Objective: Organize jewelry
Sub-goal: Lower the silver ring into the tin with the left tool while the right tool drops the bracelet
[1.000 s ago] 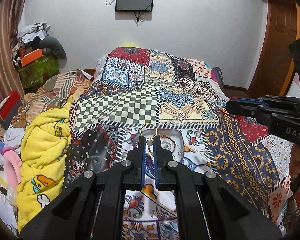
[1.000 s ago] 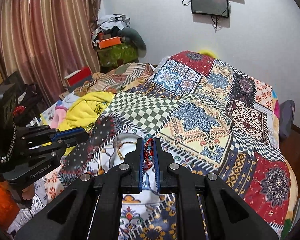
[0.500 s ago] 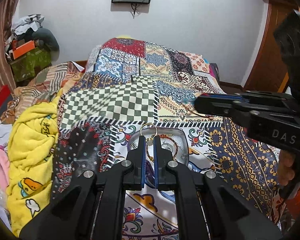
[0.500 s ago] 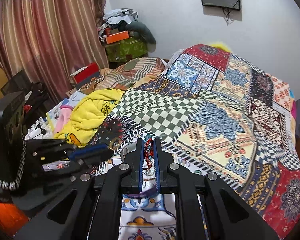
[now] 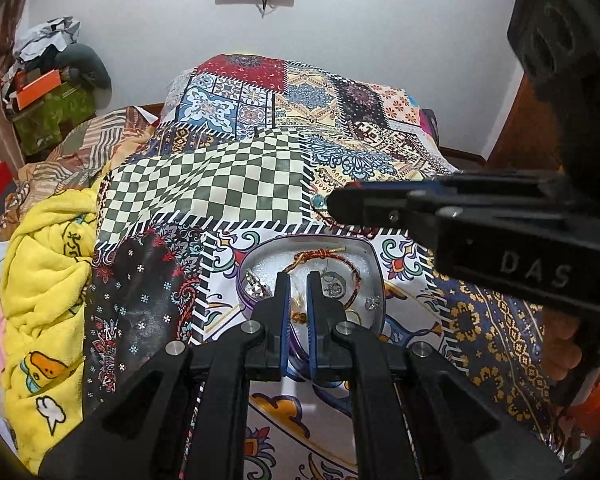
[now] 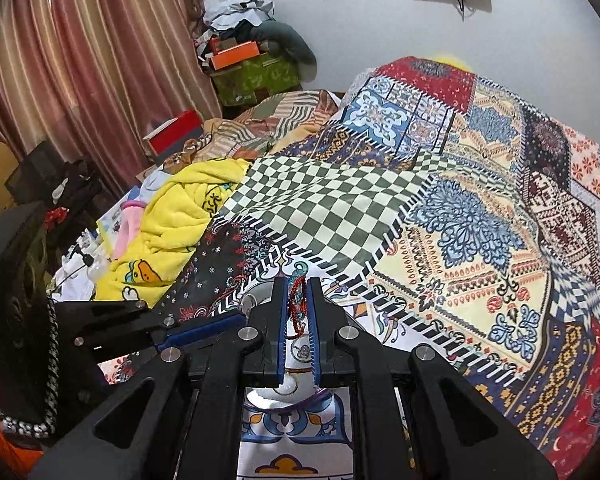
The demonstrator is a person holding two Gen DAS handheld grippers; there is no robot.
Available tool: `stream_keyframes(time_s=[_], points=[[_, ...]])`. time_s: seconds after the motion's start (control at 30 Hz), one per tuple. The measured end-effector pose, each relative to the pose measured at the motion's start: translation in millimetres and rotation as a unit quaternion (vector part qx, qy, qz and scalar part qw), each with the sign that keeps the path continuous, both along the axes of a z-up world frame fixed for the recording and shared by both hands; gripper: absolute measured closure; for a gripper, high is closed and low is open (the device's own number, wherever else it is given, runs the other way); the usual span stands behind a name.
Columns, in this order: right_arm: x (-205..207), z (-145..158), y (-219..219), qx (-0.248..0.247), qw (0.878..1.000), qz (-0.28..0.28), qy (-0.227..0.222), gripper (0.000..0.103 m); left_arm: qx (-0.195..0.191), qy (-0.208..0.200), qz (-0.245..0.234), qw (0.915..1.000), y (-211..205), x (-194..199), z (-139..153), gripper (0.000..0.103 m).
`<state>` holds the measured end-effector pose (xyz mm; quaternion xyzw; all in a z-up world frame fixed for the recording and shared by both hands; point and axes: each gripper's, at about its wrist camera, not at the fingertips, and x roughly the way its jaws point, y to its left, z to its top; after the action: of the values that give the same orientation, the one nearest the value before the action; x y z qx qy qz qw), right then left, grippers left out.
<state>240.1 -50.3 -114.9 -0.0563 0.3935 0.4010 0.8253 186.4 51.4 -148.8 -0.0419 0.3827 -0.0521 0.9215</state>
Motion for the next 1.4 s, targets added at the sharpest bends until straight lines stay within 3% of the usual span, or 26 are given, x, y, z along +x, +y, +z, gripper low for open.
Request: stream_keyframes(time_s=[0.27,0.43,0.57,0.67,0.7,0.73,0.87,1.17,1.4], points=[[4.6,-8.3,8.9,-0.001,1.000,0.011,0.016,0.095,0.007,-0.008,0.005,0.9999,2.8,-3.6,5.0,0.097],[1.7,-17.7,15.3,-0.012,1.000,0.020,0.017,0.095,0.002,-0.010,0.037,0.9993,16.3,-7.3,7.6,0.091],[4.8,-27.1,14.9,-0.015,0.999,0.025,0.045,0.094,0.001,-0.006,0.047,0.9989,23.3,-8.4,6.1,0.091],[6.8,-29.9,13.8,-0.022,0.997,0.027,0.063,0.078,0.005,-0.004,0.048,0.9988,24.0,-10.4,6.2,0.090],[6.3,-29.3,12.2,-0.021,0.997,0.025,0.063,0.069,0.005,-0.004,0.049,0.9988,23.4,-11.2,6.3,0.088],[5.2,-28.0,11.2,-0.021,0.998,0.023,0.059,0.062,0.007,-0.005,0.049,0.9987,22.7,-11.9,6.7,0.082],[-0.9,-18.0,5.7,-0.023,0.999,0.014,0.032,0.060,0.012,-0.011,0.055,0.9984,21.3,-16.0,10.7,0.071],[-19.0,23.1,-15.7,-0.015,0.999,-0.018,-0.032,0.060,0.016,-0.041,0.064,0.9970,20.9,-34.4,42.9,0.069],[-60.4,78.8,-41.4,0.009,0.993,-0.050,-0.110,0.060,0.022,-0.098,0.066,0.9928,10.6,-73.7,95.4,0.068]])
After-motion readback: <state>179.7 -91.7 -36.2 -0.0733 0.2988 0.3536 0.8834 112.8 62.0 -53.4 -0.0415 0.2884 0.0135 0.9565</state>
